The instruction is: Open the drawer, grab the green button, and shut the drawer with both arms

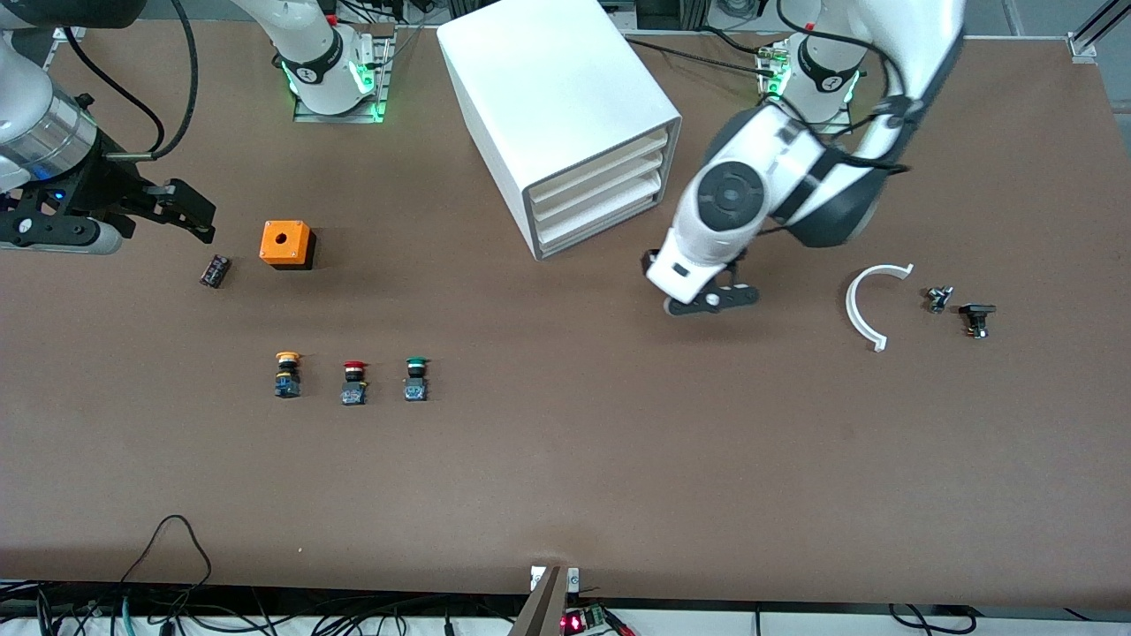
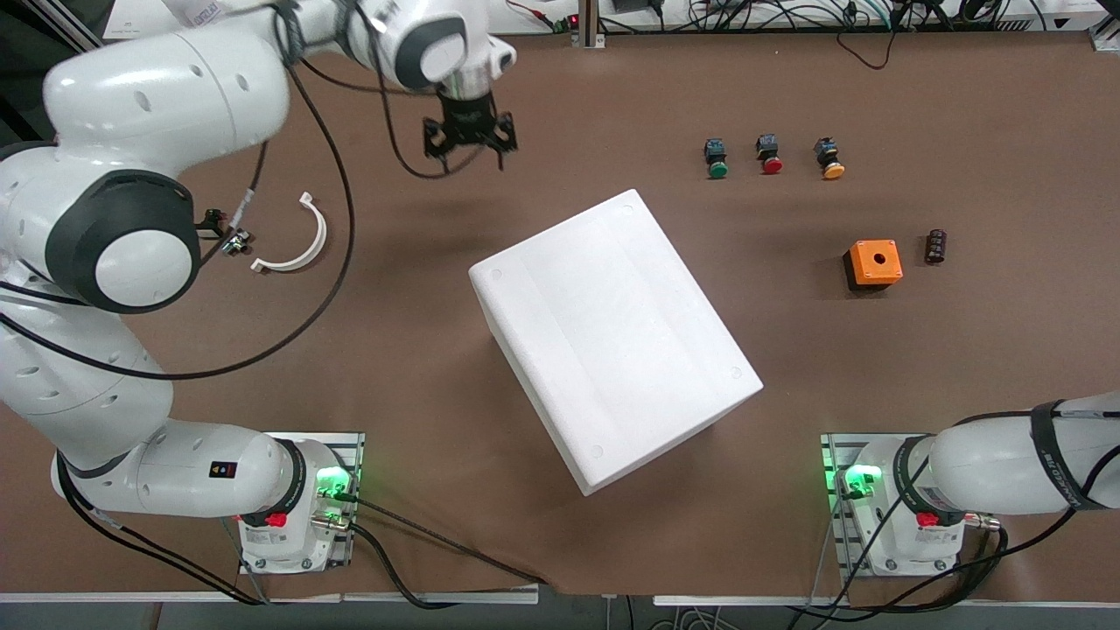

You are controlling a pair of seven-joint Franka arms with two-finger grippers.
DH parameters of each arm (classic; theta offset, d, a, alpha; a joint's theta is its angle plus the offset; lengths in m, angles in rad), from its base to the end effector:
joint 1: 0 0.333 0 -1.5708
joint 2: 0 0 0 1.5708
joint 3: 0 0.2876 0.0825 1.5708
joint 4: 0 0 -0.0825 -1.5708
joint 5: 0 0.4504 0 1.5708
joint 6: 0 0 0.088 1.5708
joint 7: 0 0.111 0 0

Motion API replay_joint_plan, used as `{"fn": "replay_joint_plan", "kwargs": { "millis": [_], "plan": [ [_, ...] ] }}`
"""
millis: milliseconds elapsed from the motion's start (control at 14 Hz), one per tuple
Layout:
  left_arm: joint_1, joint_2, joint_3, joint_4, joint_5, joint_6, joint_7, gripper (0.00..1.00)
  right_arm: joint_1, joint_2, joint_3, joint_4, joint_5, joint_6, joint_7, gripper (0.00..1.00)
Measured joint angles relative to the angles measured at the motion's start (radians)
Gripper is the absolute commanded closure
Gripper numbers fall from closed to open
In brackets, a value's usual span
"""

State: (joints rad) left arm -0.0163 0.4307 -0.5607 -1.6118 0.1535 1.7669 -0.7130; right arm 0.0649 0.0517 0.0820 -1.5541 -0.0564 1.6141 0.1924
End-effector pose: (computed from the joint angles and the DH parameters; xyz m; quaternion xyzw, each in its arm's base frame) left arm 0.6010 -0.3383 0.3367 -0.9924 -0.0537 0.1068 0.0300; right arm 0.6333 0.0865 0.5726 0.9994 -0.0217 0.0086 0.0250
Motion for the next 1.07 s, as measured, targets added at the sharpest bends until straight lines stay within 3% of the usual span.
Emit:
{"fn": "replay_joint_plan", "kwargs": {
  "millis": [286, 571, 714, 1071],
  "plan": [
    [0.11, -0.014, 0.003, 0.148, 0.037, -0.146, 0.275, 0.0, -0.072, -0.017, 0.001, 0.0, 0.096, -0.032, -0.101, 0.0],
    [0.174, -0.041, 0.022, 0.228, 0.044, -0.199, 0.473, 0.0, -0.087, -0.035, 0.004, 0.0, 0.096, -0.051, -0.12, 0.0],
    [0.159, -0.077, 0.099, 0.231, 0.038, -0.199, 0.573, 0.0, -0.087, -0.036, 0.009, 0.0, 0.066, -0.054, -0.12, 0.0],
    [0.034, -0.212, 0.399, 0.176, -0.094, -0.202, 0.747, 0.0, -0.086, -0.036, 0.013, 0.001, 0.057, -0.054, -0.118, 0.0]
  ]
}}
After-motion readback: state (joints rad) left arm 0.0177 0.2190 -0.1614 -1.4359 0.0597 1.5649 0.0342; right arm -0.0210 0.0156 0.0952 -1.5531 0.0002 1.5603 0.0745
